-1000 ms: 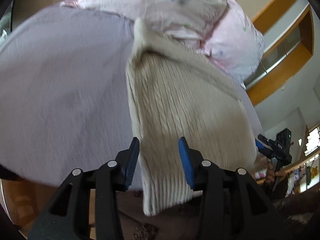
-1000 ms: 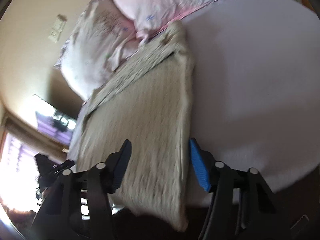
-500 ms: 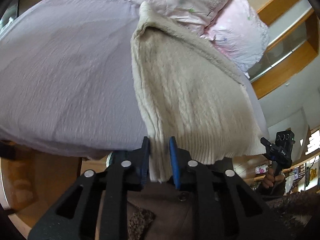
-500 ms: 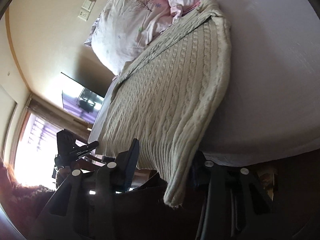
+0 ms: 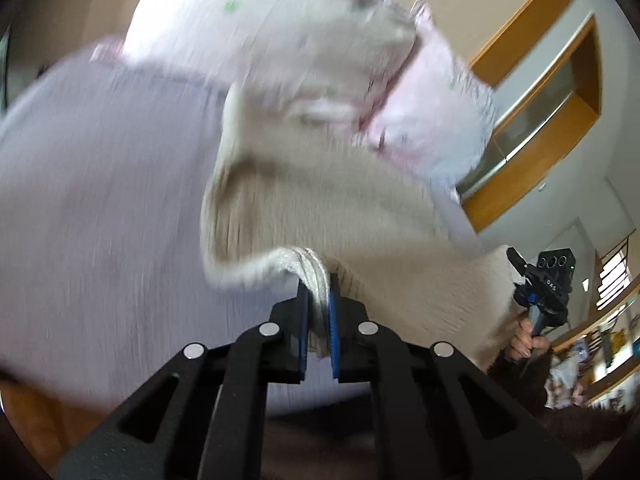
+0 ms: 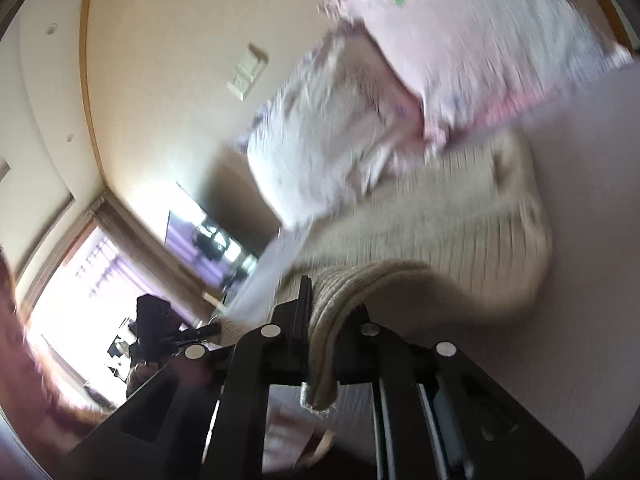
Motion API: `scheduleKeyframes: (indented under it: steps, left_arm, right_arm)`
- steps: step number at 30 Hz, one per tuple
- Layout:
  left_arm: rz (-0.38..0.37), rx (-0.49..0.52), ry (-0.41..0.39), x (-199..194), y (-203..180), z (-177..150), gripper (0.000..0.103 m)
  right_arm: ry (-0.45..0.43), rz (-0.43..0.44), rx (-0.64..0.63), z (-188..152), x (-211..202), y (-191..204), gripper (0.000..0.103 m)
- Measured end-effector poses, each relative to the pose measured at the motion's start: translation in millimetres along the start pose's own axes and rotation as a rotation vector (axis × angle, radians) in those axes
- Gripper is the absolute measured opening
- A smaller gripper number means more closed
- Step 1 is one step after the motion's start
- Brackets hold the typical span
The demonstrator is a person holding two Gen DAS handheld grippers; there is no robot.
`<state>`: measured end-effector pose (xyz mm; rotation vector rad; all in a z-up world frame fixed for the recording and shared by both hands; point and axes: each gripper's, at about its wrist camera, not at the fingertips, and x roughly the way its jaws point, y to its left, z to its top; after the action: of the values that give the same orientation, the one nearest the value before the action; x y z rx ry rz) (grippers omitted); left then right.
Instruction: Fold small clothes
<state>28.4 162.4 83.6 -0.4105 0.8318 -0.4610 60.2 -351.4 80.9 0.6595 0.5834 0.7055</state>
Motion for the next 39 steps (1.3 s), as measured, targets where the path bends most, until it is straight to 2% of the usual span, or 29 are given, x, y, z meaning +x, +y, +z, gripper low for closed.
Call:
scheduleKeyframes:
  steps: [3, 6, 7, 9, 10, 11, 12, 13, 14, 15, 16, 17, 20, 23, 25, 28, 29, 30, 31, 32, 34, 35, 36, 39]
  left_arm:
    - [-0.010, -0.030, -0.074, 28.6, 5.3, 62.2, 0.008]
    - [0.021, -0.094, -0.122, 72.8, 27.8, 116.5, 0.008]
    - [0.045, -0.117, -0.128, 90.9, 37.1, 131.3, 0.008]
    - [0.093, -0.172, -0.108, 129.9, 61.5, 156.4, 0.010]
    - [0.132, -0.209, -0.080, 151.3, 74.7, 166.5, 0.011]
    - [0.155, -0.239, -0.068, 159.3, 83.3, 169.3, 0.011]
    - [0.155, -0.265, -0.064, 162.6, 88.8, 170.8, 0.011]
    - [0.115, -0.291, -0.076, 158.8, 93.3, 169.6, 0.012]
    - [0.102, -0.287, -0.087, 153.4, 93.7, 167.3, 0.016]
    - [0.097, -0.268, -0.099, 144.4, 92.0, 163.3, 0.030]
    - [0.098, -0.246, -0.102, 135.4, 89.3, 158.1, 0.049]
    - [0.097, -0.234, -0.099, 129.8, 87.7, 154.1, 0.057]
    - [0.107, -0.185, -0.057, 118.0, 80.8, 137.9, 0.063]
    - [0.137, -0.169, 0.000, 122.9, 81.2, 126.3, 0.065]
    - [0.160, -0.168, 0.041, 133.3, 82.3, 121.6, 0.065]
    - [0.173, -0.198, 0.087, 153.1, 84.7, 117.6, 0.062]
    - [0.178, -0.191, 0.052, 153.0, 83.2, 117.2, 0.062]
    - [0.175, -0.203, 0.055, 157.1, 84.1, 117.8, 0.052]
    - [0.178, -0.219, 0.041, 158.5, 85.8, 119.6, 0.034]
    - [0.118, -0.282, 0.053, 162.4, 93.6, 119.7, 0.016]
    - [0.010, -0.397, 0.037, 163.3, 104.5, 119.6, 0.015]
    - [-0.033, -0.413, 0.020, 161.2, 102.5, 120.5, 0.014]
    - [-0.074, -0.420, 0.004, 157.9, 98.6, 122.5, 0.014]
    - [-0.213, -0.377, -0.042, 146.8, 54.4, 139.0, 0.013]
  right_arm:
    - [-0.063, -0.024, 0.016, 45.2, 26.8, -13.4, 0.009]
    - [-0.114, -0.075, 0.092, 90.7, 61.9, -45.2, 0.009]
    - [-0.124, -0.110, 0.123, 101.5, 74.3, -60.5, 0.009]
    - [-0.120, -0.238, 0.245, 120.9, 104.6, -104.8, 0.011]
    - [-0.108, -0.297, 0.306, 125.2, 115.9, -125.0, 0.018]
    - [-0.086, -0.376, 0.373, 128.3, 127.3, -145.9, 0.025]
    - [-0.074, -0.421, 0.417, 129.5, 131.7, -157.9, 0.043]
    - [-0.076, -0.429, 0.445, 127.5, 130.5, -163.2, 0.059]
    - [-0.103, -0.379, 0.452, 125.4, 125.2, -163.6, 0.067]
    - [-0.135, -0.349, 0.422, 123.9, 117.3, -157.2, 0.086]
    - [-0.162, -0.346, 0.387, 121.9, 109.7, -149.9, 0.093]
    - [-0.203, -0.335, 0.326, 119.1, 100.2, -138.3, 0.093]
    - [-0.246, -0.298, 0.187, 108.5, 86.1, -115.0, 0.094]
    - [-0.244, -0.299, 0.139, 103.0, 90.7, -110.7, 0.095]
    - [-0.210, -0.298, 0.143, 104.2, 99.5, -113.1, 0.095]
    - [-0.206, -0.302, 0.124, 104.3, 103.5, -110.7, 0.095]
    - [-0.210, -0.302, 0.119, 105.7, 102.1, -111.5, 0.095]
    - [-0.214, -0.296, 0.121, 105.1, 101.3, -111.6, 0.095]
    - [-0.215, -0.293, 0.125, 104.9, 102.4, -111.6, 0.095]
    - [-0.216, -0.285, 0.135, 104.4, 100.8, -113.5, 0.095]
    - [-0.216, -0.271, 0.158, 104.6, 97.9, -117.6, 0.095]
    - [-0.219, -0.265, 0.168, 105.1, 95.0, -119.2, 0.095]
    - [-0.223, -0.262, 0.172, 104.9, 91.7, -120.0, 0.095]
    - [-0.258, -0.257, 0.171, 108.9, 81.3, -118.4, 0.095]
